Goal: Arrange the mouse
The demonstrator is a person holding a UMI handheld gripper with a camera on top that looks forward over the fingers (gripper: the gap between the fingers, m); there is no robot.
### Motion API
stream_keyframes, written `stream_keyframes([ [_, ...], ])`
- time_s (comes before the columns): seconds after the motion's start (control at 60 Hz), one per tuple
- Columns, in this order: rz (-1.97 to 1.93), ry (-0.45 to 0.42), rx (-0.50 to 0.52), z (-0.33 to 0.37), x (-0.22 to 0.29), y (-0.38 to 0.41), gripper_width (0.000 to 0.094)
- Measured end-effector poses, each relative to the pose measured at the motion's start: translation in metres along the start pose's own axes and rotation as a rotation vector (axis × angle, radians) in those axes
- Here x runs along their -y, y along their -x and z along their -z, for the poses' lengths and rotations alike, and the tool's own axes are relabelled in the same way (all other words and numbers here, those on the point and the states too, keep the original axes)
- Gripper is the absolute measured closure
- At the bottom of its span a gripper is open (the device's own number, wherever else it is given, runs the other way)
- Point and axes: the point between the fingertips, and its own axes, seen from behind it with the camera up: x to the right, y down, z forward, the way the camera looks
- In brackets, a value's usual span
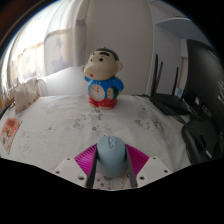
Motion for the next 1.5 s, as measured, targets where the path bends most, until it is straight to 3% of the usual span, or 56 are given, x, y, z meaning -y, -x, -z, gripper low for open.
stream_keyframes([
  [0.1,0.011,0.014,-0.034,0.007,0.008,-0.002,0.048],
  [0.25,-0.012,-0.035,-0.018,0.043,0.065,0.025,0.0499],
  [0.5,-0.034,-0.121,0.132,0.101,0.147,0.19,0.0501],
  [0.65,-0.017,-0.107,0.196,0.11,0.136,0.318,0.05],
  [0.8,-0.045,-0.047,0.21,0.099,0.093,0.42,0.0501],
  [1.1,-0.019,0.05,0.147,0.06,0.014,0.506,0.0497],
  [1.233,-0.016,0.086,0.113,0.057,-0.001,0.512,0.0376],
  [1.3,-0.011,0.092,0.086,0.064,0.003,0.505,0.0067],
  [1.5,-0.025,0.085,0.048,0.153,0.06,0.481,0.0091],
])
